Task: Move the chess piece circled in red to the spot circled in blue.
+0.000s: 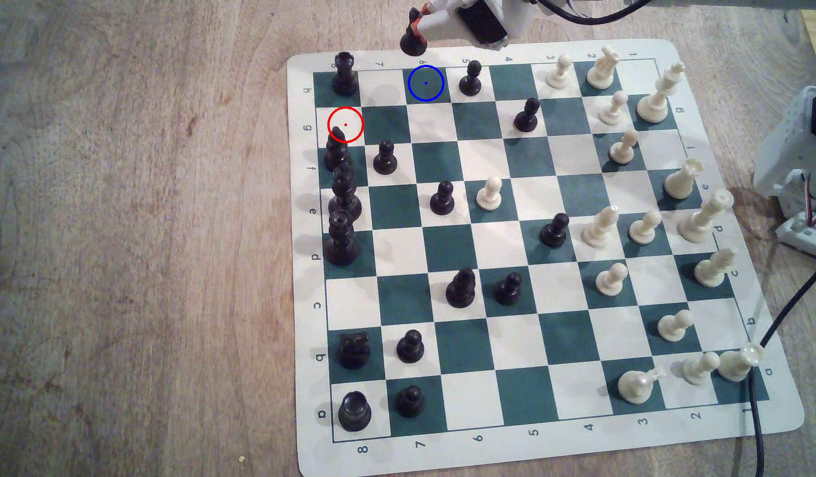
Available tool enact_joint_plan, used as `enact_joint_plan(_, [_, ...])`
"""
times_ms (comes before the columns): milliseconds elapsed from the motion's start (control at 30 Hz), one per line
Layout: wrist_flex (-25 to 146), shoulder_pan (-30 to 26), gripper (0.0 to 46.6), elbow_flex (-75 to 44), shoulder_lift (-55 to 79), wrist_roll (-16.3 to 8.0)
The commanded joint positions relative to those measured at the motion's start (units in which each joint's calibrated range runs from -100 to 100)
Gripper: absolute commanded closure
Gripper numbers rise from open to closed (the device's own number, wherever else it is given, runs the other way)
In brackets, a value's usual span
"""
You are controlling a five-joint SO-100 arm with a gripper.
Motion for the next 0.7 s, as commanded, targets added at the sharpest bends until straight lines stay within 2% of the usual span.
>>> enact_joint_plan(0, [0.1,-0.3,46.3,-1.7,-0.5,0.0])
enact_joint_plan(667, [3.5,-1.3,46.3,-1.1,2.4,0.9])
